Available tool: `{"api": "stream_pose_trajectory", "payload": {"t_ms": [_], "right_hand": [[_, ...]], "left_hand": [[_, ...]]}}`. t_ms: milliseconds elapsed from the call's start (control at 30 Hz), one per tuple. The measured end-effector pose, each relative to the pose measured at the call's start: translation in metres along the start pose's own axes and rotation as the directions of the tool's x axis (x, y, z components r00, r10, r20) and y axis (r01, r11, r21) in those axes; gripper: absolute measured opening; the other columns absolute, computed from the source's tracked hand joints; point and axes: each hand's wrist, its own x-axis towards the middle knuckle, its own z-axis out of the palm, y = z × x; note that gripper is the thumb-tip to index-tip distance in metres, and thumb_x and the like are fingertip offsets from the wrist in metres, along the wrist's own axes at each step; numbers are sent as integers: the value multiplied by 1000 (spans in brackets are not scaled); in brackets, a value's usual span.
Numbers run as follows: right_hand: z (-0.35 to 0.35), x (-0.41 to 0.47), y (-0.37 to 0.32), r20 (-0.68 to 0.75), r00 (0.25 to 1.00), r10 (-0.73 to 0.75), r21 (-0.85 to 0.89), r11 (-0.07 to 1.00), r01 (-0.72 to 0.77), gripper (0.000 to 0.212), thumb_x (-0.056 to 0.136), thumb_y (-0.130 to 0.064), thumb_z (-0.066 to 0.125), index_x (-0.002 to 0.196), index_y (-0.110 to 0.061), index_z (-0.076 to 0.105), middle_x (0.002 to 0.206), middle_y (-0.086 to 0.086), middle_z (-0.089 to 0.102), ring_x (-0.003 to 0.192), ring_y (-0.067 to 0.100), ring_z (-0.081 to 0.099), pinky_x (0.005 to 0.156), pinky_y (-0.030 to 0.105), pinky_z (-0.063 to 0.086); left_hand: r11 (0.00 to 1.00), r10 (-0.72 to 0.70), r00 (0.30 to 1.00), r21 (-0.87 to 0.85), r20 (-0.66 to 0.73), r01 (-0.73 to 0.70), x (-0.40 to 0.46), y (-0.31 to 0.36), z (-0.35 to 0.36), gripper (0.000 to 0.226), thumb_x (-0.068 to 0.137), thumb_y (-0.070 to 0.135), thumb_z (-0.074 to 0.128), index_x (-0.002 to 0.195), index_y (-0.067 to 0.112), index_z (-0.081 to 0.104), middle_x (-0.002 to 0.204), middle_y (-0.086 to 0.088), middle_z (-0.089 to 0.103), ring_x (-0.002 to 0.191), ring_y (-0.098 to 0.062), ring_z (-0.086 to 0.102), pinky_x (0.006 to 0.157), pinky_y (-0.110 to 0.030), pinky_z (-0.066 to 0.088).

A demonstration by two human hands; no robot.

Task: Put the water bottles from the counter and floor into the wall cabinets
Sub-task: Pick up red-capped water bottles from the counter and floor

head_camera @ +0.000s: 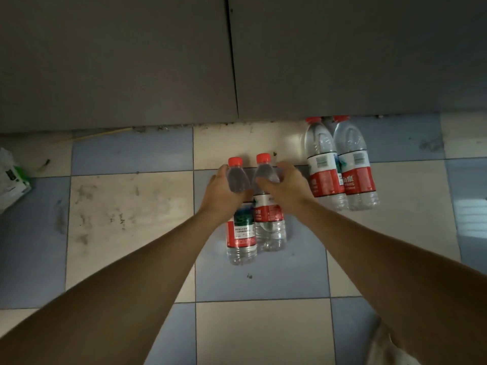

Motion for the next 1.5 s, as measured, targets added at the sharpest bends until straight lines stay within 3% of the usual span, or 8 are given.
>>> {"api": "stream_pose_trajectory", "payload": {"t_ms": [100, 333, 767, 933, 1067, 1167, 1367, 1500], "right_hand": [[11, 7, 3, -36, 999, -11, 69, 997, 13, 12, 85, -34, 72, 88, -31, 62, 90, -9, 66, 80, 7, 63, 56, 21, 44], [0, -26, -7, -102, 995, -3, 150, 988, 18, 46, 76, -29, 84, 118, -20, 66, 102, -7, 69, 88, 11, 66, 64, 22, 52], [-10, -88, -43, -267, 878, -398, -144, 917, 372, 55, 76, -21, 87, 124, -14, 61, 128, 4, 53, 110, 16, 53, 96, 21, 46], [2, -96, -33, -232, 874, -427, -139, 904, 405, 53, 79, -20, 84, 126, -18, 58, 130, 3, 47, 116, 19, 49, 102, 27, 45], [4, -95, -29, -218, 909, -356, -69, 935, 349, 67, 77, -25, 86, 133, -22, 49, 132, 1, 47, 119, 20, 49, 102, 35, 48], [5, -85, -22, -138, 960, -243, -7, 970, 245, 84, 74, -28, 88, 141, -23, 39, 139, 1, 46, 127, 21, 48, 105, 37, 46], [18, -63, -6, -103, 978, -180, 131, 972, 192, 73, 68, -13, 90, 128, -26, 51, 122, -3, 59, 110, 15, 57, 83, 16, 45], [30, -56, 1, -130, 979, -154, 271, 945, 185, 70, 68, -10, 90, 127, -27, 57, 116, -8, 65, 106, 10, 62, 68, 5, 48]], "left_hand": [[999, 4, 1000, -50, 15, -3, 3, -4, -3, 75, 79, 26, 83, 142, 20, 43, 136, -4, 55, 122, -25, 55, 93, -37, 50], [996, 19, 999, -85, -34, -22, -24, -5, -27, 64, 80, 21, 81, 135, 21, 50, 133, 0, 58, 122, -25, 56, 98, -42, 51], [908, 412, 851, 69, -324, -413, -76, 0, -60, 67, 71, 34, 85, 118, 31, 39, 121, -11, 51, 107, -24, 55, 95, -40, 54], [899, 437, 812, 218, -388, -380, -82, -18, -62, 69, 74, 31, 85, 123, 28, 37, 131, -6, 47, 116, -17, 46, 90, -11, 32], [914, 403, 832, 126, -381, -386, -94, -32, -60, 70, 70, 71, 69, 121, 32, 43, 126, -7, 53, 116, -20, 52, 101, -32, 48], [937, 349, 850, 119, -393, -330, -89, -34, -60, 68, 69, 61, 75, 123, 32, 46, 117, 9, 53, 110, -18, 55, 100, -41, 51], [972, 130, 940, -149, -315, -184, -69, -50, -46, 72, 65, 20, 94, 118, 37, 48, 102, 28, 56, 98, 14, 57, 81, -3, 43], [928, 22, 959, -351, -282, -125, -60, -52, -37, 63, 67, 11, 92, 123, 16, 62, 109, 0, 68, 104, -20, 65, 98, -44, 54]]}}
